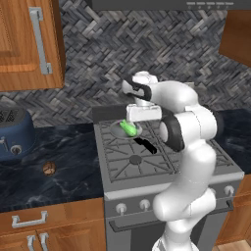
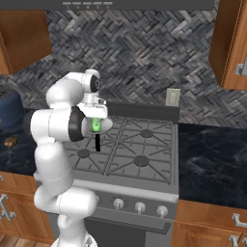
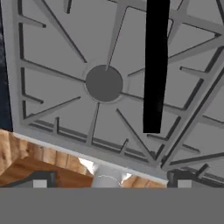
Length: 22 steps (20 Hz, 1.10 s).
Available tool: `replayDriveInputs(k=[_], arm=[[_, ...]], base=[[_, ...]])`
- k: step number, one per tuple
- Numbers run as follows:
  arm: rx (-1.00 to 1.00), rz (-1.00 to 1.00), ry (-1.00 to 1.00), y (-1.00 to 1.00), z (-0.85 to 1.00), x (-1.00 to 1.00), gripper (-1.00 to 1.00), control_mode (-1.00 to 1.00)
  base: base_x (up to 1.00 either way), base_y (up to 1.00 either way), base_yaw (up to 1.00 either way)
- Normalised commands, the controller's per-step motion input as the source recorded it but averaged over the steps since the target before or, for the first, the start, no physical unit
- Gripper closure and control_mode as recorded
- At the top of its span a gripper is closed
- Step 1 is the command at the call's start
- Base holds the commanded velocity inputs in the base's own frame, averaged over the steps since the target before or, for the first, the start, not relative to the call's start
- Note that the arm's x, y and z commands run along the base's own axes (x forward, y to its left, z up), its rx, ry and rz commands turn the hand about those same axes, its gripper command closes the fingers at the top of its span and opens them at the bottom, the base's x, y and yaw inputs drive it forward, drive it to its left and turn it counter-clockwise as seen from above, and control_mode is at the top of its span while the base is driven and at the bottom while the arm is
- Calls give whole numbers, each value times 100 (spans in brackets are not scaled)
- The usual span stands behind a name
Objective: Put the potato and corn in the pan. Then turn on the rear left burner and set the heat to medium.
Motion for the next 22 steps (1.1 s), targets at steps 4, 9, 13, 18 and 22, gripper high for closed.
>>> replayDriveInputs(k=[4,9,13,18,22], arm=[[0,0,-15,3,26,-52,-100,-100],[0,0,-21,59,27,-25,-100,-100],[4,0,-21,61,24,-42,-100,-100],[8,0,-19,61,8,-48,-100,-100],[10,5,-12,44,0,-68,-100,-100]], base=[[0,0,0],[0,0,0],[0,0,0],[0,0,0],[0,0,0]])
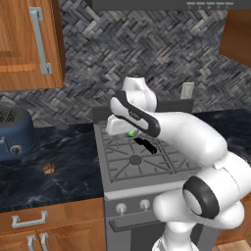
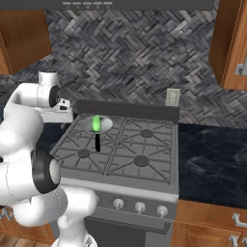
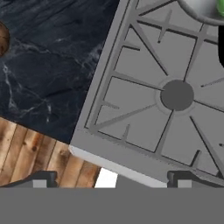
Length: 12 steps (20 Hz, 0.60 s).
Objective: Put the potato and corn in the pan. Then turn on the rear left burner and set the heat to medium.
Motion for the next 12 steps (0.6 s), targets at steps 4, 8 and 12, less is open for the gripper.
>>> replayDriveInputs(k=[4,8,12], arm=[[7,6,-12,42,6,-56,-100,-100],[3,3,-11,54,6,-40,-100,-100],[0,0,-4,65,13,-15,-100,-100]], base=[[0,0,0],[0,0,0],[0,0,0]])
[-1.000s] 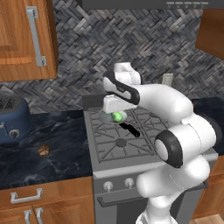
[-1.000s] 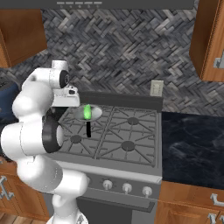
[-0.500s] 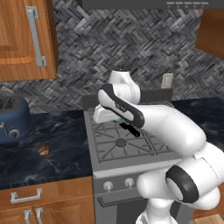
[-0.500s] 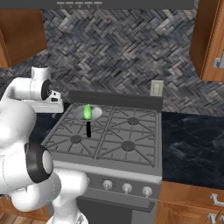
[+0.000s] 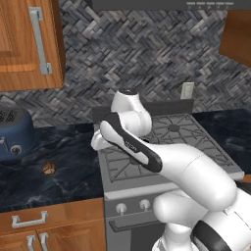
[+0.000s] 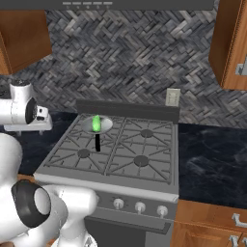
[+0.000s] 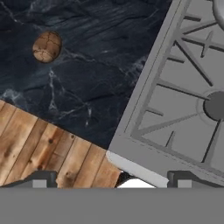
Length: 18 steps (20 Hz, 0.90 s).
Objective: Put the potato and corn in the pan. Then turn on the rear left burner and set the heat to medium.
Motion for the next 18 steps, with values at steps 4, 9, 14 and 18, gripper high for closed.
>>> replayDriveInputs(k=[4,9,14,18], arm=[[0,0,-1,70,8,-1,-100,-100],[-1,0,0,61,8,3,-100,-100],[-1,0,0,54,-18,1,-100,-100],[-3,0,0,49,-39,0,-100,-100]], base=[[0,0,0],[0,0,0],[0,0,0],[0,0,0]])
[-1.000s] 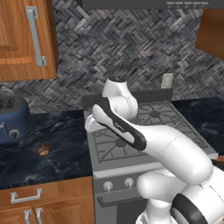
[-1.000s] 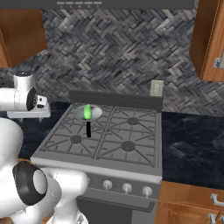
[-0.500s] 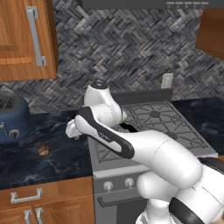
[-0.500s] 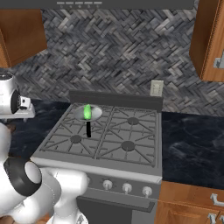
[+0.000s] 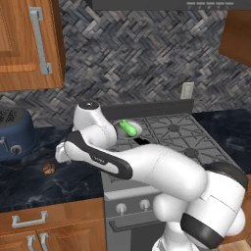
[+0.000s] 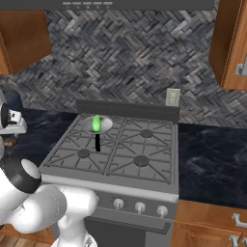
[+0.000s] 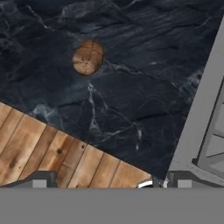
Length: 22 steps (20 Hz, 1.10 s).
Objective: Put the potato and corn in the pan. Then turn on the rear left burner and set the heat to medium.
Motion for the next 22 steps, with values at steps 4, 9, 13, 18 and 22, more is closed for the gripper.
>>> replayDriveInputs(k=[4,9,13,18,22], arm=[[0,0,0,42,-11,2,-100,-100],[0,-3,0,34,0,5,-100,-100],[1,-8,0,16,0,10,-100,-100],[1,-10,0,2,-1,19,-100,-100],[1,-2,0,5,-6,21,-100,-100]], base=[[0,0,0],[0,0,0],[0,0,0],[0,0,0],[0,0,0]])
